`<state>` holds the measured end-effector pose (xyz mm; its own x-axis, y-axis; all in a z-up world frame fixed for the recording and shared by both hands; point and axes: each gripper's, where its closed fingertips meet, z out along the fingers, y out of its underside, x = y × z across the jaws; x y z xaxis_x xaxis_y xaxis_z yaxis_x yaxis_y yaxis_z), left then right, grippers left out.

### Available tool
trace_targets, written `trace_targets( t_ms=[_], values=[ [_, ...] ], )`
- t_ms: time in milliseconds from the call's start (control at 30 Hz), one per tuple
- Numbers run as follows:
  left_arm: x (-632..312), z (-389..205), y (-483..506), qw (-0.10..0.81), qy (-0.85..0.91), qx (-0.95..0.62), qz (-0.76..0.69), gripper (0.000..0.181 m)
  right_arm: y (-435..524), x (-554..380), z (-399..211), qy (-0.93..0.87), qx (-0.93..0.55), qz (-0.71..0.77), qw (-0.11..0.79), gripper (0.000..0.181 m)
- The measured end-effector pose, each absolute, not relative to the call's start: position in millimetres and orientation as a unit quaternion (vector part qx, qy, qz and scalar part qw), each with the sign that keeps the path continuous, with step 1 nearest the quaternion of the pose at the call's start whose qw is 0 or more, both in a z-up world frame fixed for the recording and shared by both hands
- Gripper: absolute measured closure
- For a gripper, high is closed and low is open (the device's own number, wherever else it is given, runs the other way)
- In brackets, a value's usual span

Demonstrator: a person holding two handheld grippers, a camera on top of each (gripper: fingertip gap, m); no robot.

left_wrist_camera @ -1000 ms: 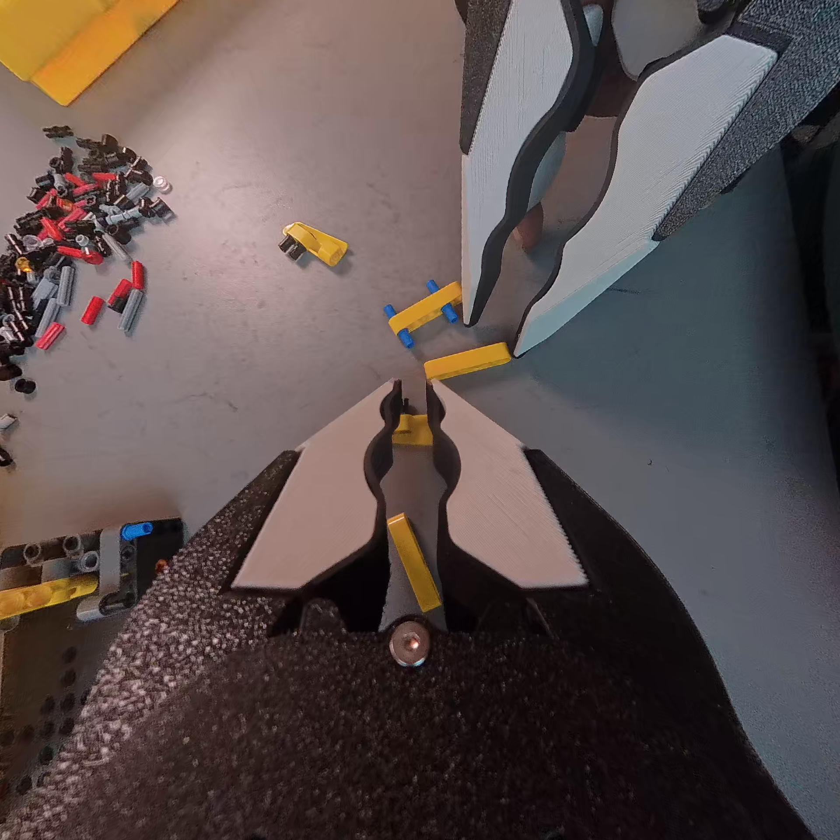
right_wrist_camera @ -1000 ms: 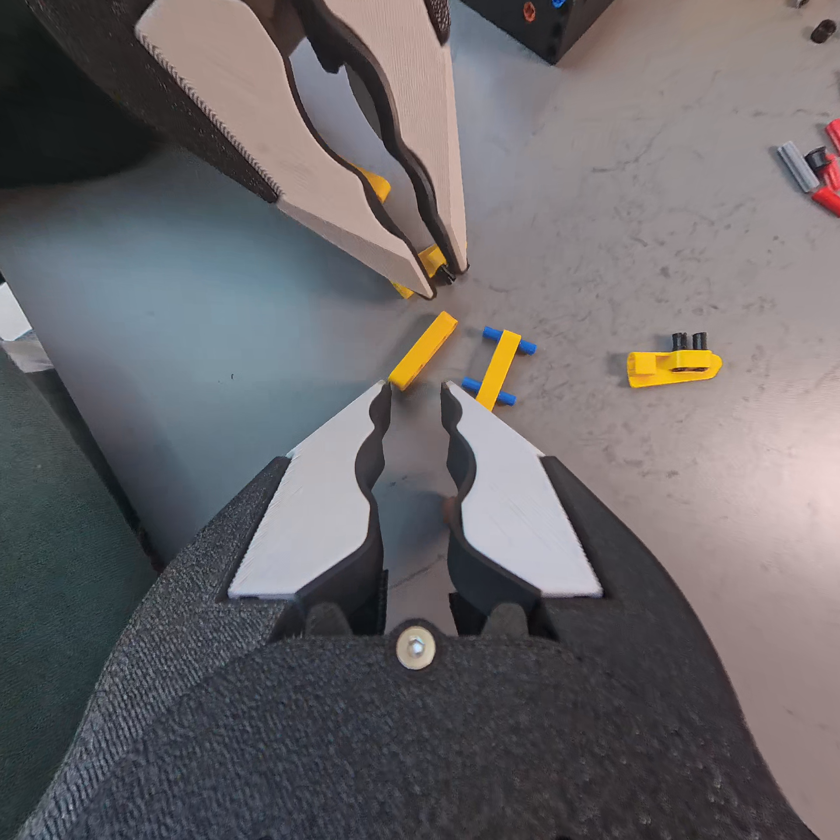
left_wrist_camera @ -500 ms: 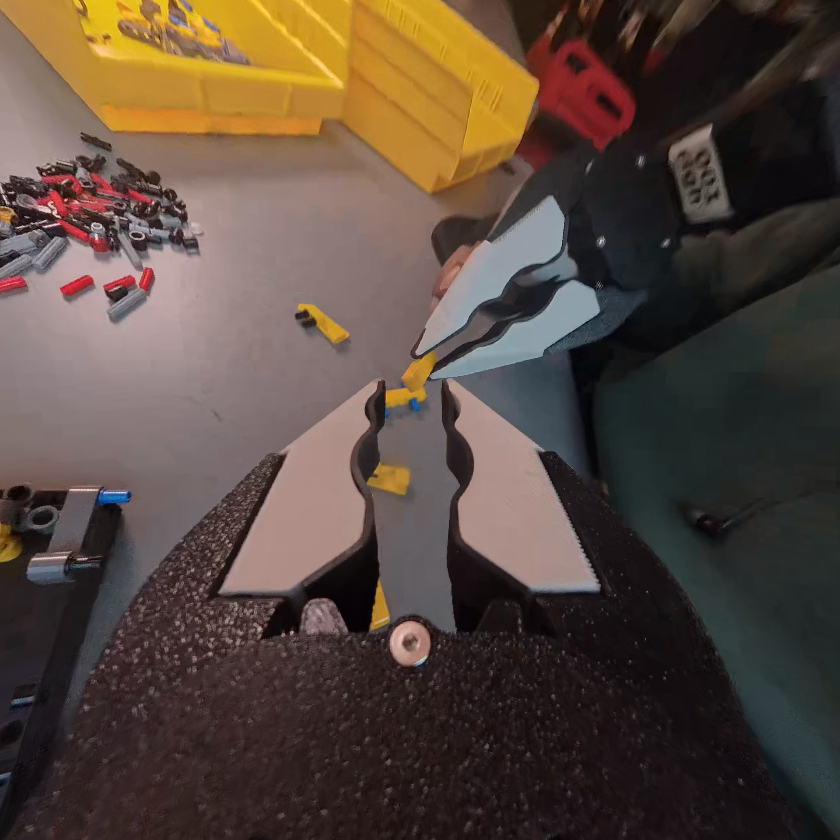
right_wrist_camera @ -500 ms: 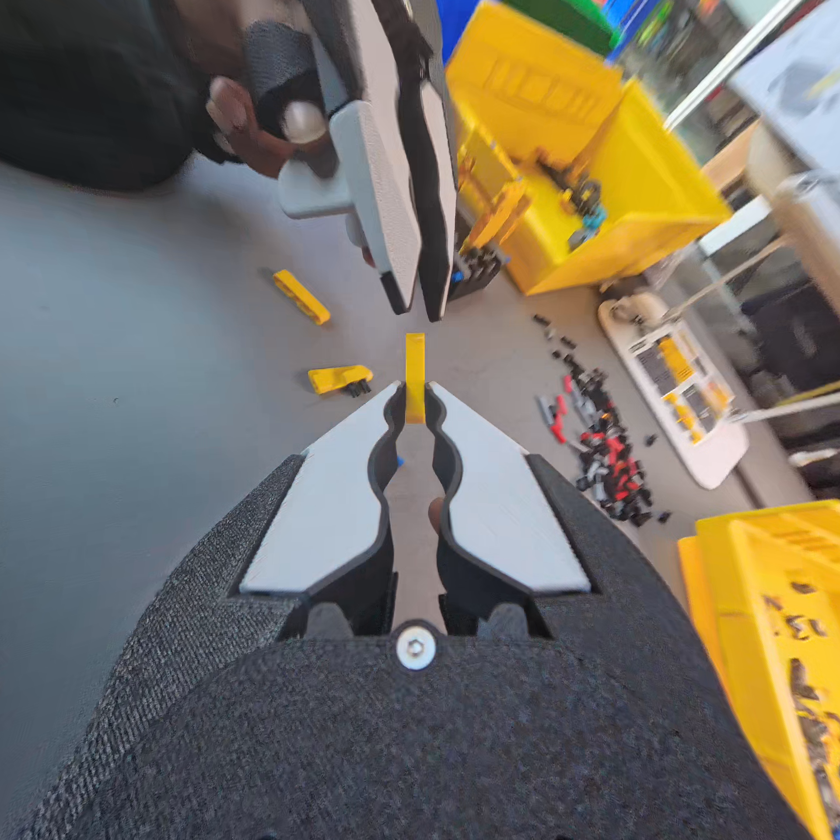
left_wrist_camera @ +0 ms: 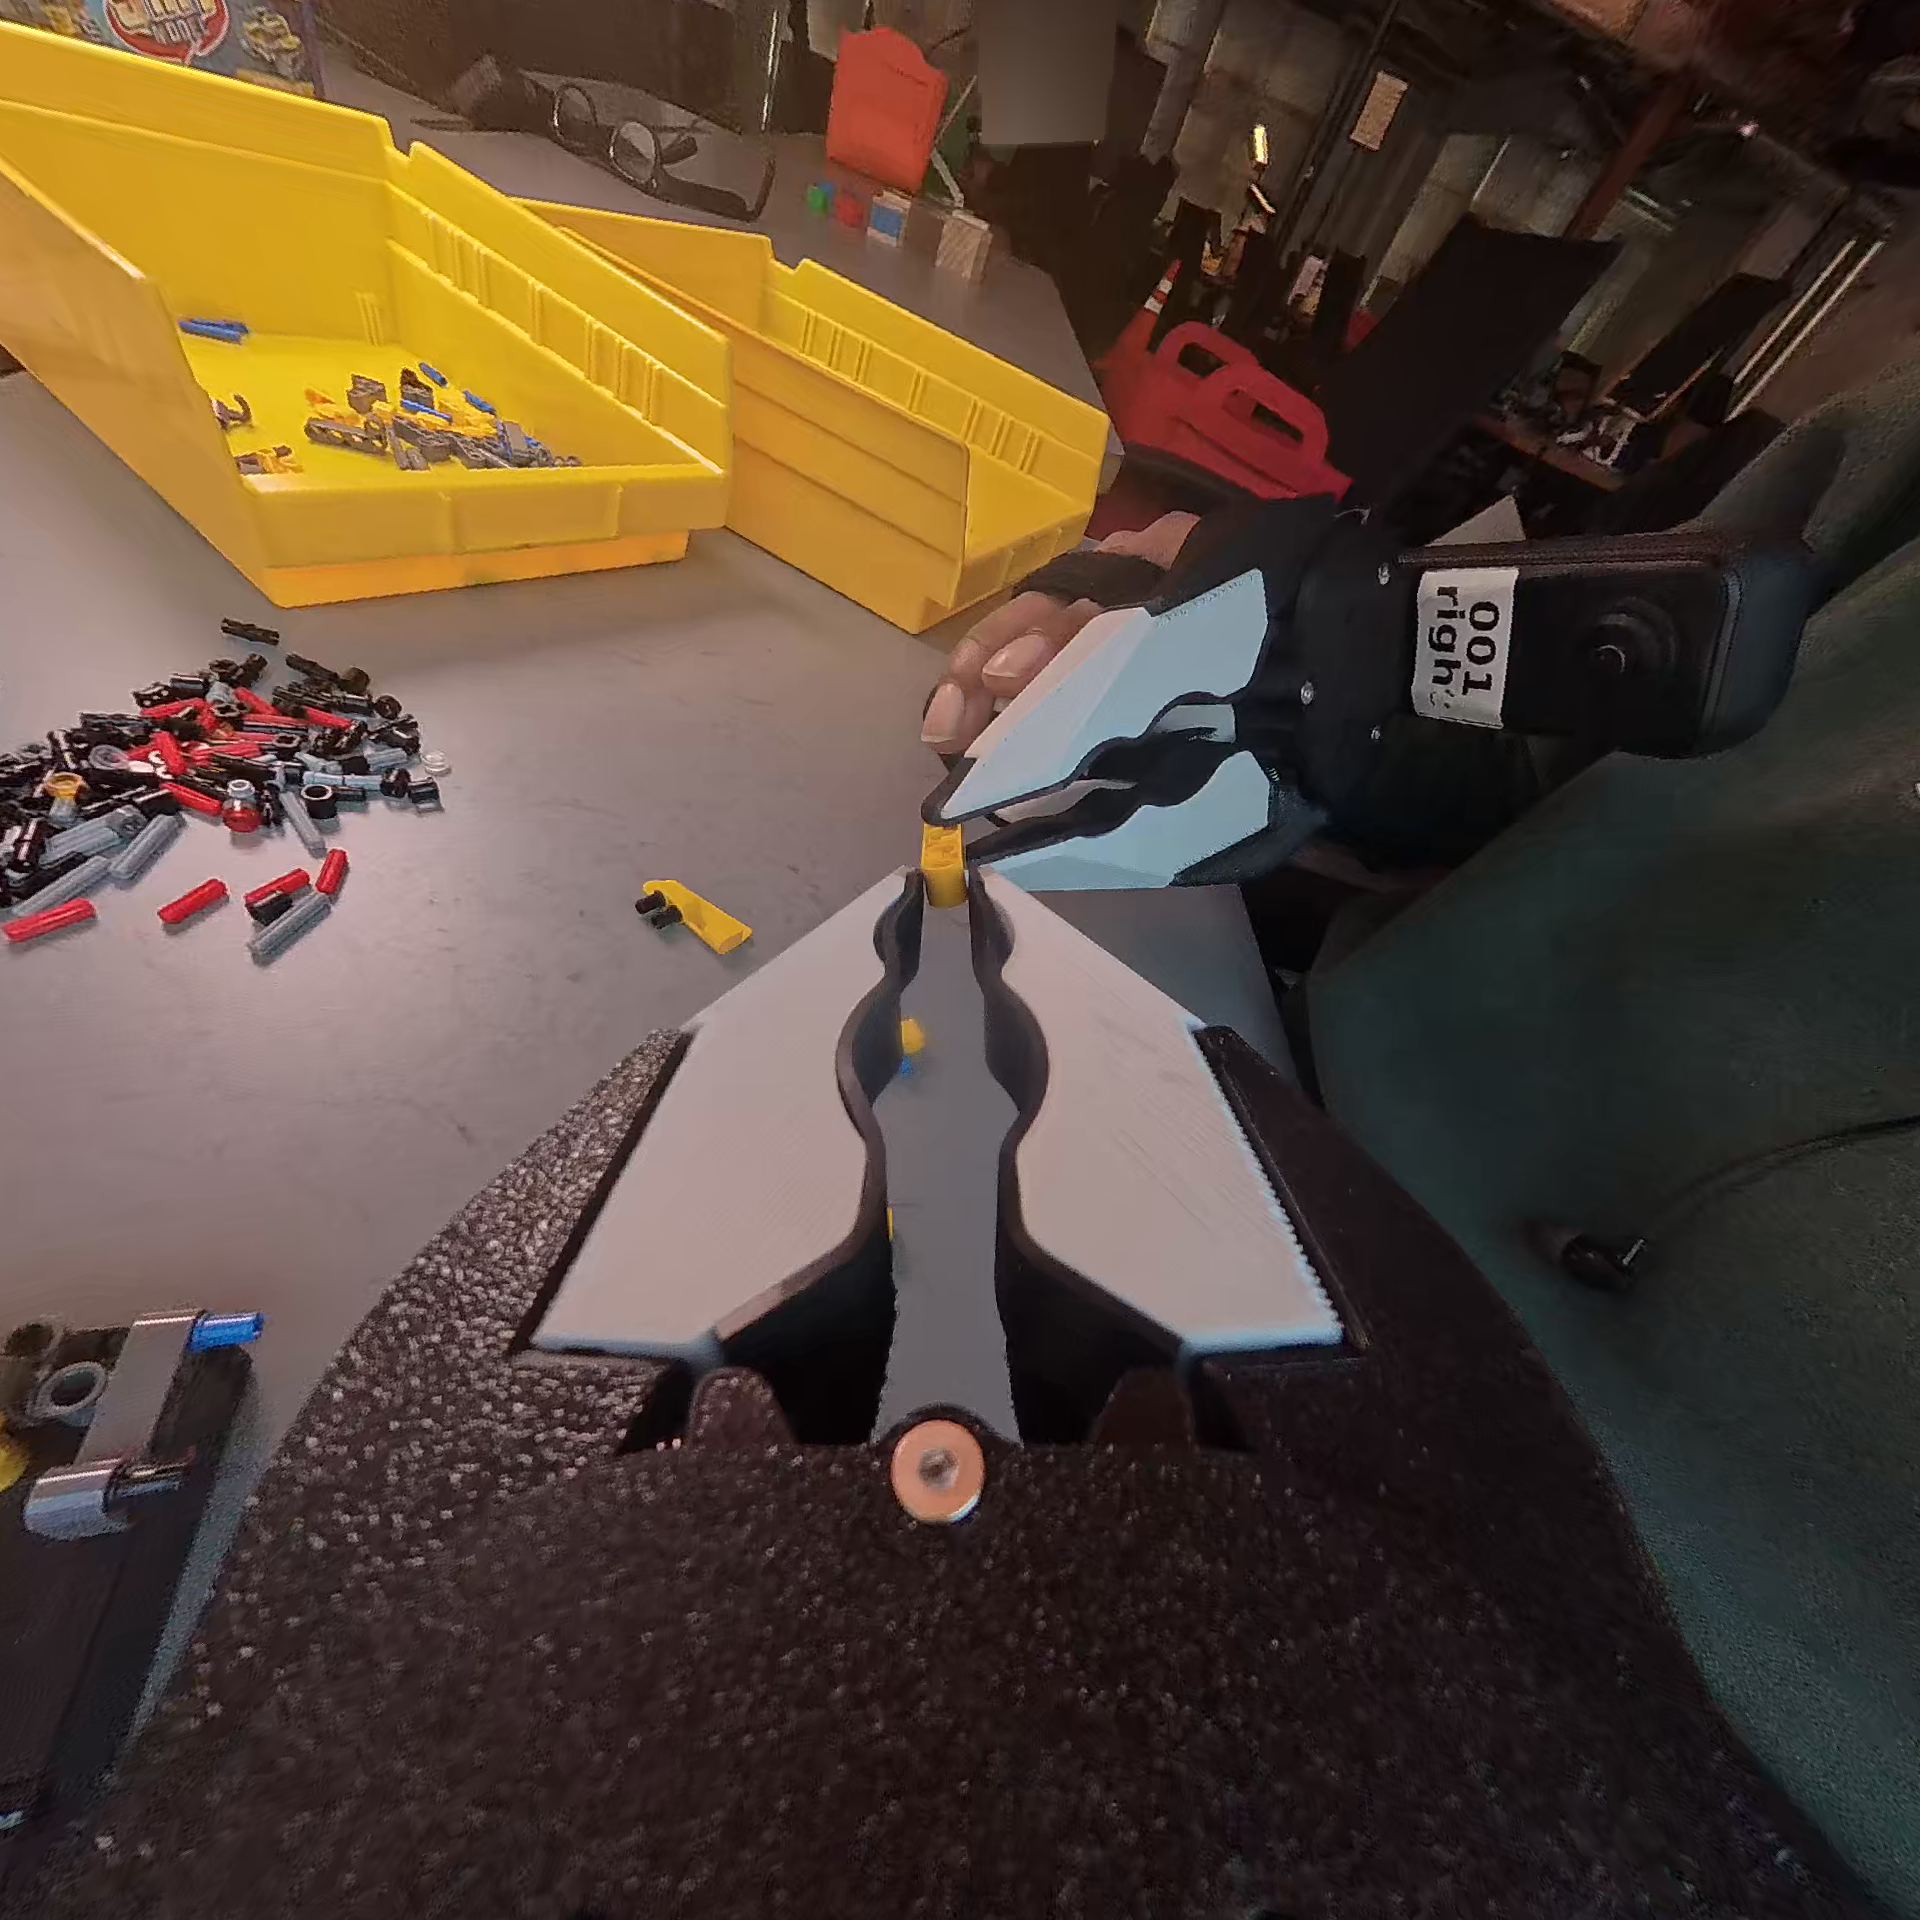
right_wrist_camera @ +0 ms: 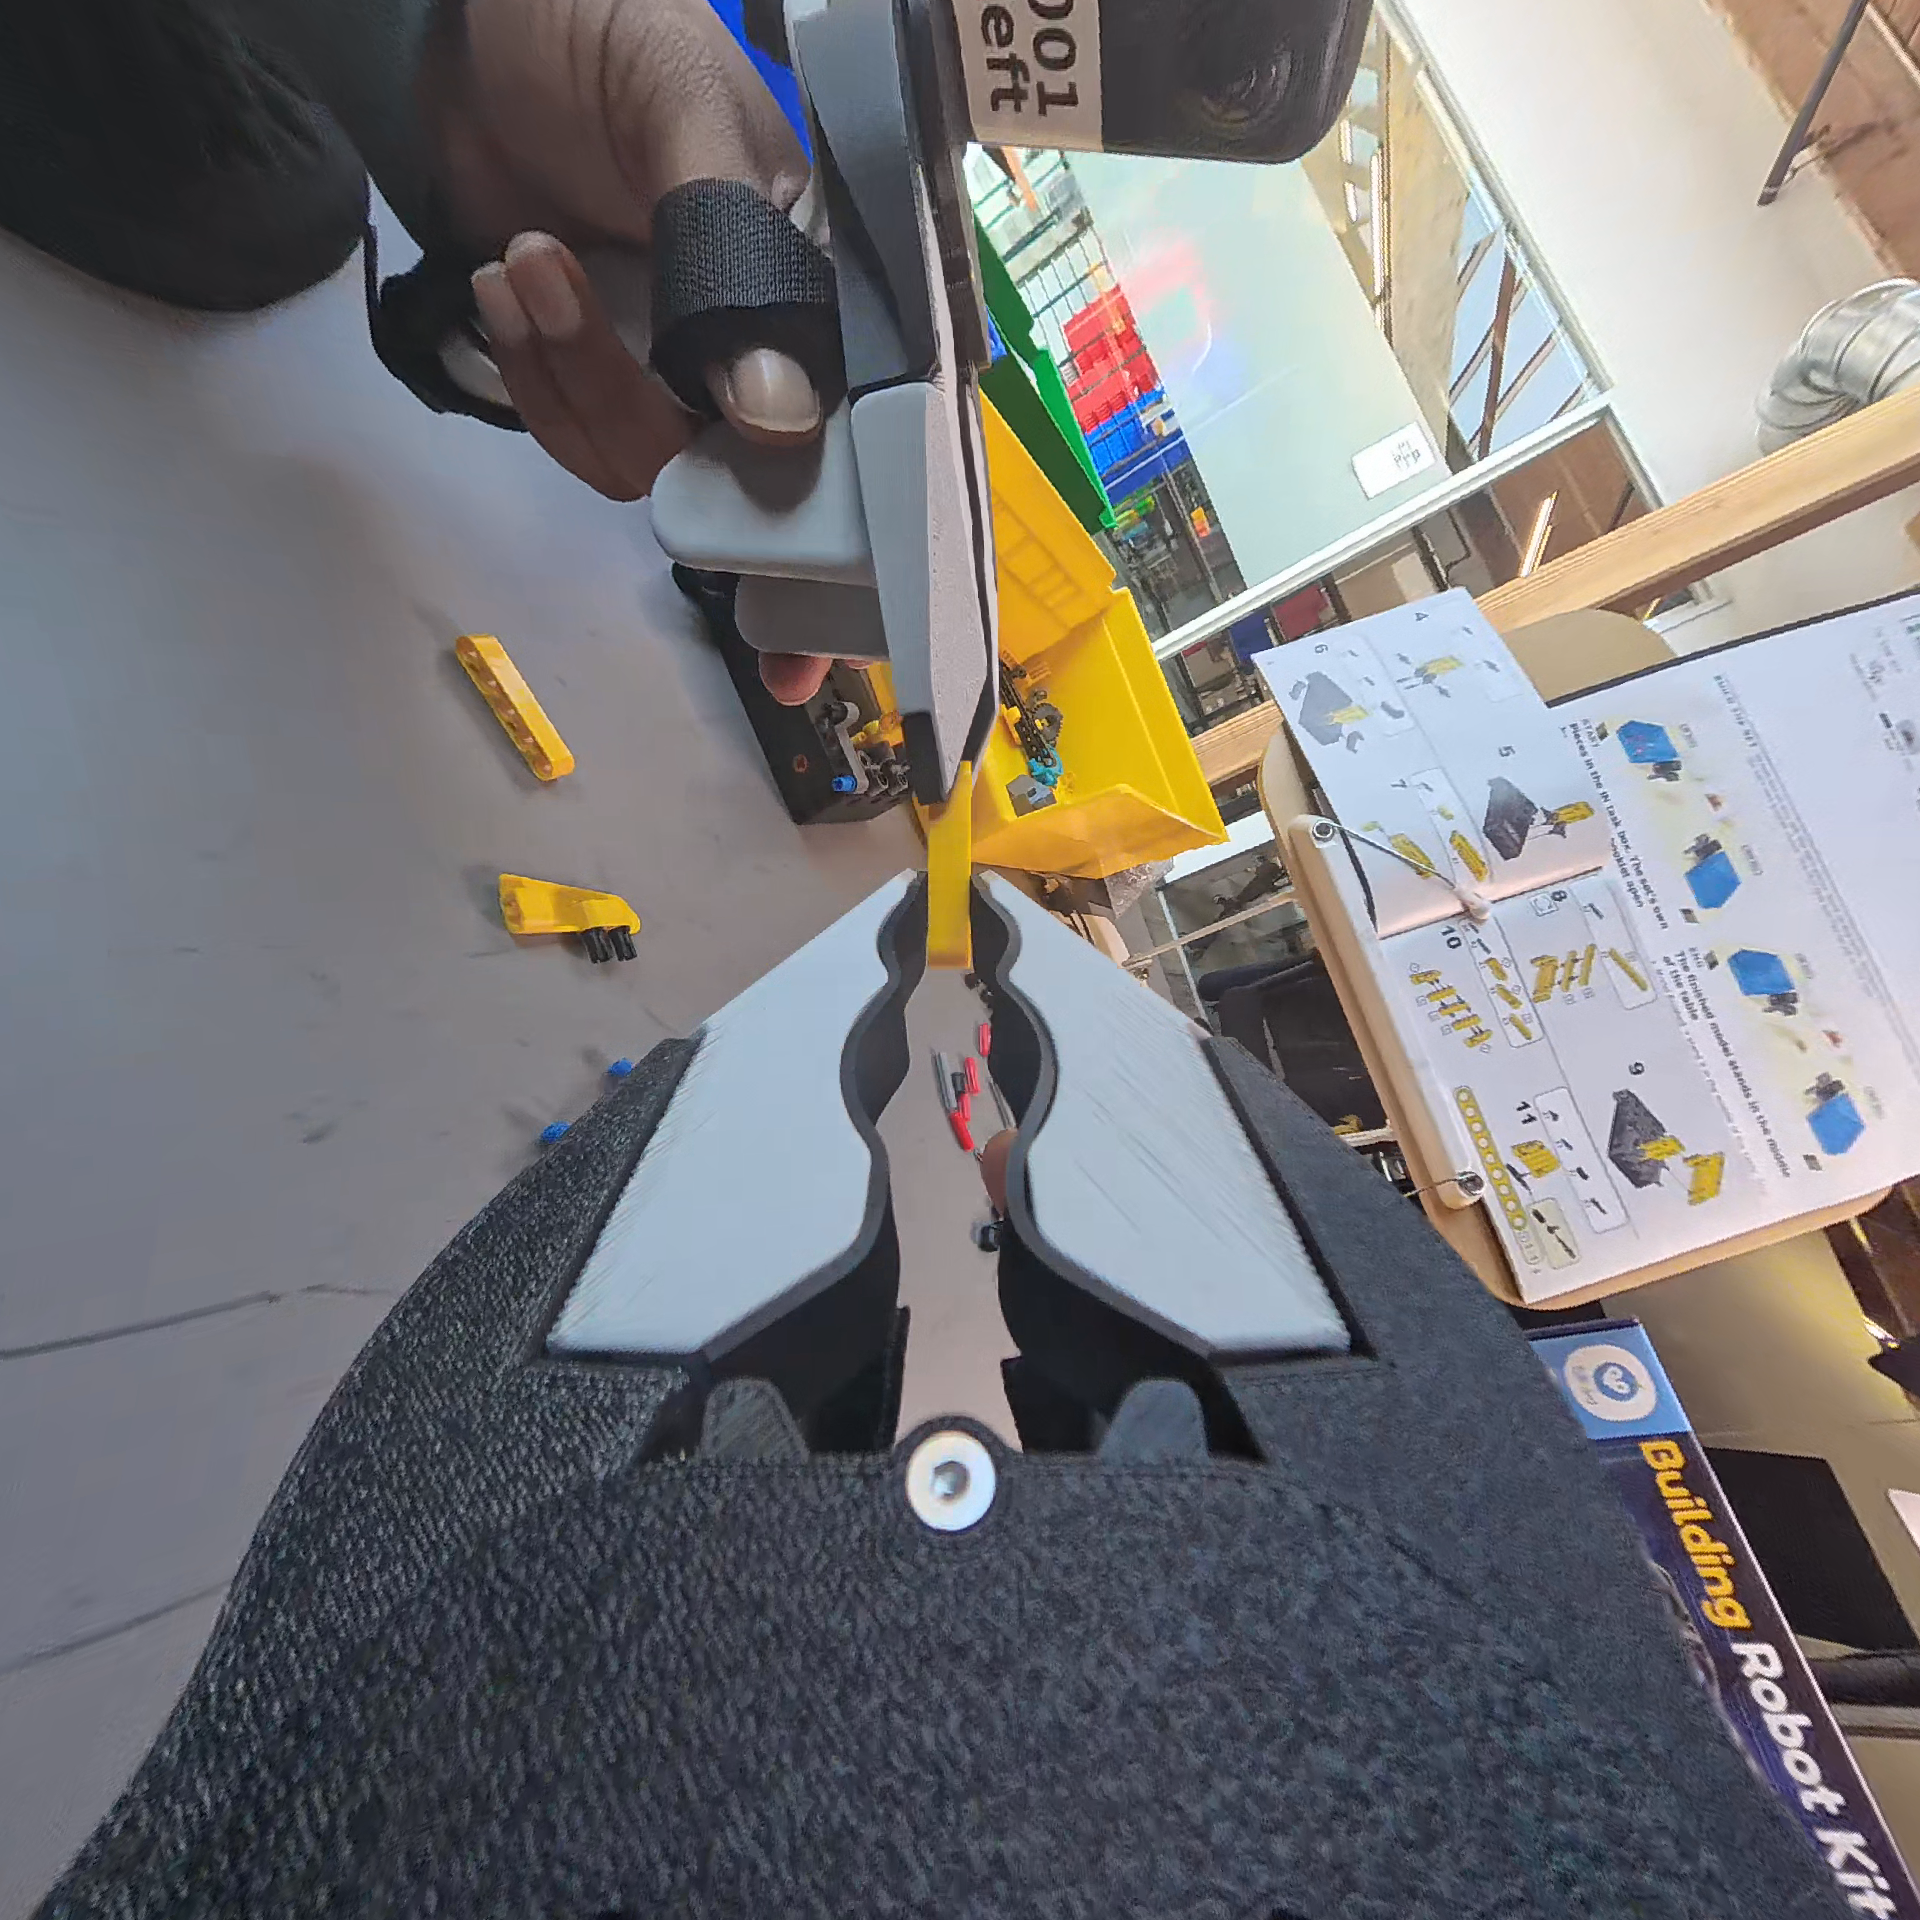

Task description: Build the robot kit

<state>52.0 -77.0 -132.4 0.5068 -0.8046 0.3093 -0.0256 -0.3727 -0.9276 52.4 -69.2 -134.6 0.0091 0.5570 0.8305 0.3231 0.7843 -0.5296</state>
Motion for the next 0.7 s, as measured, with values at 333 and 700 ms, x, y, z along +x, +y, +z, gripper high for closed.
trace_targets(
  t_ms=[333, 700],
  values=[
    [50, -154, -75, 0.494, 0.394, -0.737, -0.239, 0.175, -77, 56, -154, -0.714, -0.453, 0.290, 0.448, 0.151],
    [59, -175, -86, 0.453, 0.447, -0.741, -0.214, 0.175, -83, 55, -184, -0.780, -0.438, 0.321, 0.310, 0.167]
  ],
)
